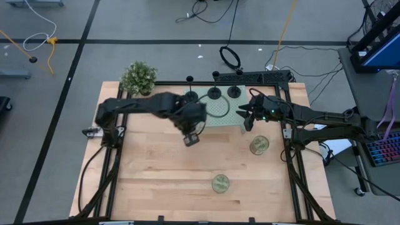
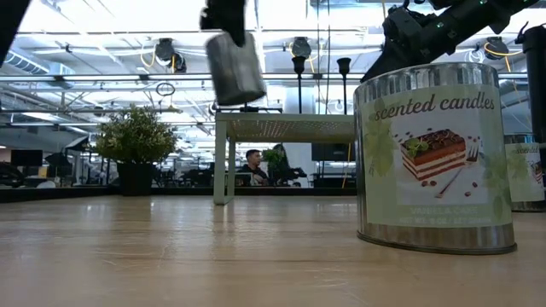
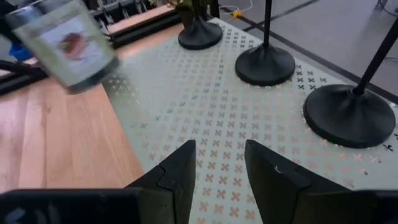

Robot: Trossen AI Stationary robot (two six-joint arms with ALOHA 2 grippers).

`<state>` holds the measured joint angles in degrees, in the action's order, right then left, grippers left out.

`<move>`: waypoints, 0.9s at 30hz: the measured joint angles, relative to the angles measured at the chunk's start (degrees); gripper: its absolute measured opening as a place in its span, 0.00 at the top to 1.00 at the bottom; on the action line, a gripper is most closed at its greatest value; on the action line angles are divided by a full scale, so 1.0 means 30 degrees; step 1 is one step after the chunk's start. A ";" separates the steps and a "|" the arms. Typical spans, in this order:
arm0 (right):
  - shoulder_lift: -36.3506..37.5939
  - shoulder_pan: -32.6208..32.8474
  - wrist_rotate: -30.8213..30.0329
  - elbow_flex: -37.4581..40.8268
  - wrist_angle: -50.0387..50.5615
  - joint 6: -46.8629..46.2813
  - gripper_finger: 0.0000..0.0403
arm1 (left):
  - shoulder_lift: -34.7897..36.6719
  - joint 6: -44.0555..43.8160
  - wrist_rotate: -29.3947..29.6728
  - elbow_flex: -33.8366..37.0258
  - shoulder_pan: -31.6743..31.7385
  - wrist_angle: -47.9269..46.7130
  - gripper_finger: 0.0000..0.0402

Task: Pick & Place candle stick holders
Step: Put the top left green scented candle on the shelf

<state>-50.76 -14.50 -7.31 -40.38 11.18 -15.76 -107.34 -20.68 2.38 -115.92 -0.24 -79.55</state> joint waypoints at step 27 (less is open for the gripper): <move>-0.0001 0.0001 0.0038 0.0000 0.0508 0.0128 0.68 | -0.2096 0.2487 -0.0925 -0.1827 0.3079 -0.0244 0.94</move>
<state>-50.76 -14.50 -7.20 -40.38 12.71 -15.37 -113.62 -13.22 -0.39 -121.40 8.99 -80.28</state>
